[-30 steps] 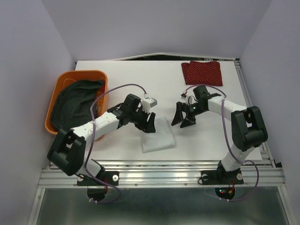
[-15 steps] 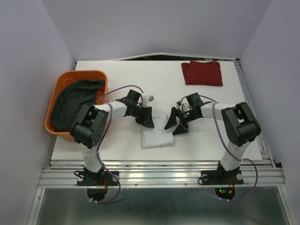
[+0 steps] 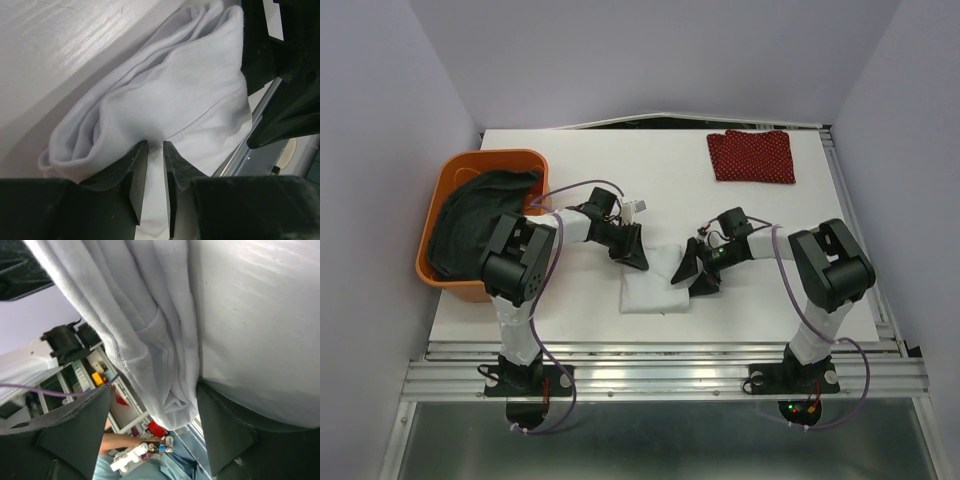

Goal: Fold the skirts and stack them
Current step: Neatly place the folded skirt to the corner

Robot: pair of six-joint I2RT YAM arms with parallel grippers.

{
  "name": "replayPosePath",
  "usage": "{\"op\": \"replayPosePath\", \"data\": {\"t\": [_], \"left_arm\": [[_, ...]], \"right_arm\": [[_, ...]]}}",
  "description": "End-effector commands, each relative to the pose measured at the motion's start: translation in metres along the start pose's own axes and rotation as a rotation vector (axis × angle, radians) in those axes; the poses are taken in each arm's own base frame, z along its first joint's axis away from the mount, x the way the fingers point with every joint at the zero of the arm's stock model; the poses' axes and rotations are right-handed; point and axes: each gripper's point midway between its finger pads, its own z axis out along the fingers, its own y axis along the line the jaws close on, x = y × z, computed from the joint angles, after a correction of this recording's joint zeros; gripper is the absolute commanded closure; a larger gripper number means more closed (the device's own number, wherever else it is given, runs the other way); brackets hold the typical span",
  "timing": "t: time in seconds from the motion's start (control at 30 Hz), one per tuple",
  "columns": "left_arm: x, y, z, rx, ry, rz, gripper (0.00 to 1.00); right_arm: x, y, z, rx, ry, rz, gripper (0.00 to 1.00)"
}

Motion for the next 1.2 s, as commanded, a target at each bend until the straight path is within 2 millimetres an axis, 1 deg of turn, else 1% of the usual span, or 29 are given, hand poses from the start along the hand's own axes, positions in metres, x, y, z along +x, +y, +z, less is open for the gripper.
{"op": "replayPosePath", "data": {"t": [0.0,0.03,0.07,0.1,0.17,0.2,0.23,0.27,0.33,0.37,0.4,0.43,0.47,0.5,0.53,0.57,0.6,0.63,0.67,0.7,0.73,0.77,0.8,0.83,0.87,0.93,0.97,1.07,1.17], "left_arm": [[0.022,0.045,0.007,-0.164,0.053,-0.015,0.68],[0.021,0.044,0.007,-0.163,0.049,-0.012,0.67],[0.021,0.043,0.006,-0.162,0.047,-0.008,0.67],[0.021,0.042,0.005,-0.158,0.043,-0.006,0.67],[0.021,0.042,0.006,-0.157,0.044,-0.01,0.68],[0.019,0.042,0.006,-0.16,0.041,-0.01,0.67],[0.019,0.042,0.006,-0.159,0.046,-0.014,0.68],[0.019,0.043,0.007,-0.161,0.047,-0.013,0.68],[0.015,0.042,0.006,-0.162,0.039,-0.006,0.68],[0.015,0.041,0.006,-0.16,0.039,-0.004,0.68],[0.014,0.04,0.006,-0.159,0.035,-0.001,0.68],[0.015,0.04,0.006,-0.158,0.036,-0.004,0.68],[0.015,0.039,0.006,-0.155,0.035,-0.002,0.68],[0.016,0.039,0.006,-0.153,0.036,-0.004,0.68],[0.016,0.039,0.006,-0.152,0.038,-0.005,0.68],[0.016,0.039,0.006,-0.152,0.036,-0.004,0.68],[0.016,0.039,0.006,-0.149,0.038,-0.005,0.68],[0.015,0.038,0.007,-0.141,0.038,-0.005,0.68],[0.016,0.038,0.007,-0.141,0.044,-0.01,0.68],[0.017,0.039,0.008,-0.142,0.047,-0.01,0.68],[0.017,0.04,0.008,-0.143,0.048,-0.011,0.68],[0.017,0.039,0.008,-0.142,0.047,-0.009,0.68],[0.017,0.039,0.007,-0.141,0.046,-0.006,0.68],[0.017,0.039,0.007,-0.143,0.046,-0.008,0.68],[0.017,0.039,0.007,-0.144,0.042,-0.005,0.68],[0.017,0.037,0.006,-0.14,0.04,-0.003,0.68],[0.018,0.038,0.006,-0.142,0.041,-0.004,0.68],[0.017,0.037,0.006,-0.14,0.038,-0.002,0.69],[0.017,0.039,0.006,-0.144,0.04,-0.005,0.68]], "right_arm": [[-0.014,-0.042,-0.012,0.316,-0.117,-0.019,0.2],[-0.019,-0.051,-0.02,0.392,-0.167,-0.018,0.18],[-0.016,-0.047,-0.023,0.389,-0.186,0.006,0.17],[-0.012,-0.044,-0.028,0.388,-0.23,0.073,0.17],[-0.005,-0.034,-0.025,0.353,-0.251,0.109,0.17],[0.003,-0.026,-0.024,0.33,-0.262,0.191,0.16],[0.01,-0.027,-0.025,0.322,-0.266,0.235,0.16],[0.031,-0.038,-0.022,0.334,-0.227,0.289,0.16],[0.047,-0.041,-0.024,0.325,-0.219,0.379,0.14],[0.058,-0.048,-0.021,0.308,-0.206,0.411,0.13],[0.063,-0.048,-0.017,0.292,-0.199,0.444,0.12],[0.064,-0.049,-0.015,0.276,-0.204,0.468,0.11],[0.068,-0.045,-0.011,0.241,-0.19,0.485,0.1],[0.064,-0.044,-0.007,0.184,-0.213,0.484,0.07],[0.066,-0.041,-0.002,0.173,-0.211,0.464,0.05],[0.064,-0.038,0.001,0.154,-0.221,0.459,0.02],[0.055,-0.034,0.004,0.096,-0.257,0.468,0.0],[0.051,-0.032,0.006,0.067,-0.274,0.461,0.0],[0.049,-0.028,0.01,0.04,-0.286,0.413,0.0],[0.037,-0.016,0.012,-0.02,-0.327,0.322,0.0],[0.032,-0.012,0.014,-0.036,-0.345,0.281,0.0],[0.023,-0.005,0.015,-0.062,-0.372,0.24,0.0],[0.02,-0.008,0.022,-0.043,-0.361,0.236,0.0],[0.02,-0.013,0.024,-0.028,-0.36,0.241,0.0],[0.012,-0.012,0.025,-0.027,-0.383,0.223,0.0],[0.003,-0.017,0.028,-0.007,-0.413,0.23,0.0],[0.004,-0.019,0.03,0.006,-0.413,0.227,0.0],[0.003,-0.031,0.027,0.059,-0.453,0.259,0.0],[0.0,-0.026,0.021,0.047,-0.484,0.237,0.0]]}}
